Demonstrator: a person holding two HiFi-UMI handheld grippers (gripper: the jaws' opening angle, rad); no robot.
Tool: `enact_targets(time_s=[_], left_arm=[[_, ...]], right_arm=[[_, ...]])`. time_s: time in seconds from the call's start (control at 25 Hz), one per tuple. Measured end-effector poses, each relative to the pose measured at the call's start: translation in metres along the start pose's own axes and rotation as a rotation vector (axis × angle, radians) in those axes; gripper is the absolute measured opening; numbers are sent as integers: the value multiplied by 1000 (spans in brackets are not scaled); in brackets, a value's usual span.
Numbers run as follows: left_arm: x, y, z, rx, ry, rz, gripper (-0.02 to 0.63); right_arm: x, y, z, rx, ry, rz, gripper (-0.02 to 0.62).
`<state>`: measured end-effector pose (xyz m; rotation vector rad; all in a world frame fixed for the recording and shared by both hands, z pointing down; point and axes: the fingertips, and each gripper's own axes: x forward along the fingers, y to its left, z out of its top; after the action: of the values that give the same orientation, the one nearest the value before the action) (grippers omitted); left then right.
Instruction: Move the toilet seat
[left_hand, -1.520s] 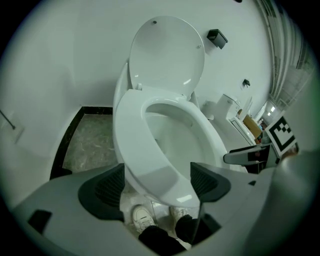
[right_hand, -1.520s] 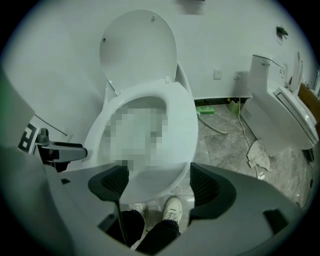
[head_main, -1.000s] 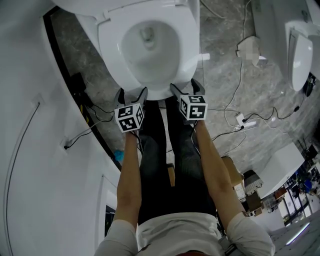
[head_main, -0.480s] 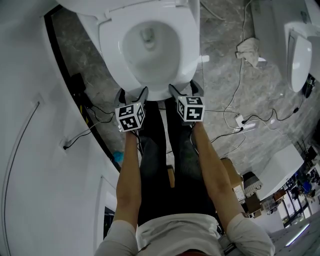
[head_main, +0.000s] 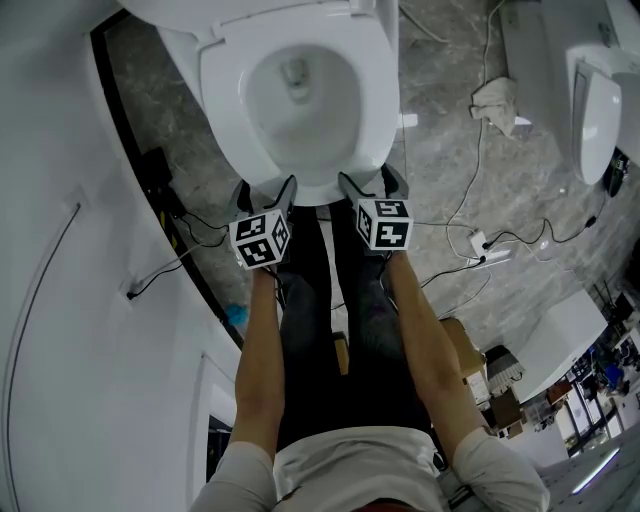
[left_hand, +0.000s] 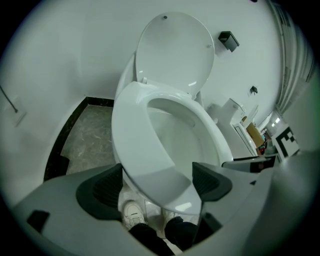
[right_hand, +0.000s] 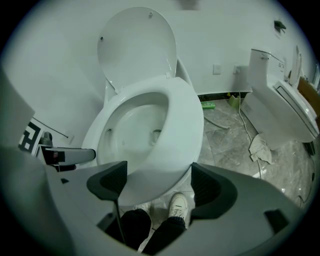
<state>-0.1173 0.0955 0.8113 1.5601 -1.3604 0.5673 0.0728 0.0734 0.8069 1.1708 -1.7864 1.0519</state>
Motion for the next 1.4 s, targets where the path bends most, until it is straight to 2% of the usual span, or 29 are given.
enact_targets(time_s=[0.56,1.4], left_arm=[[-25,-6,14,11,-37,-6,431],[-68,-25,48,-29,-139,-48,431]], right_arm=[[-28,7,14,19,-62,19,408],[-78,20,46,54,-155,54,407]])
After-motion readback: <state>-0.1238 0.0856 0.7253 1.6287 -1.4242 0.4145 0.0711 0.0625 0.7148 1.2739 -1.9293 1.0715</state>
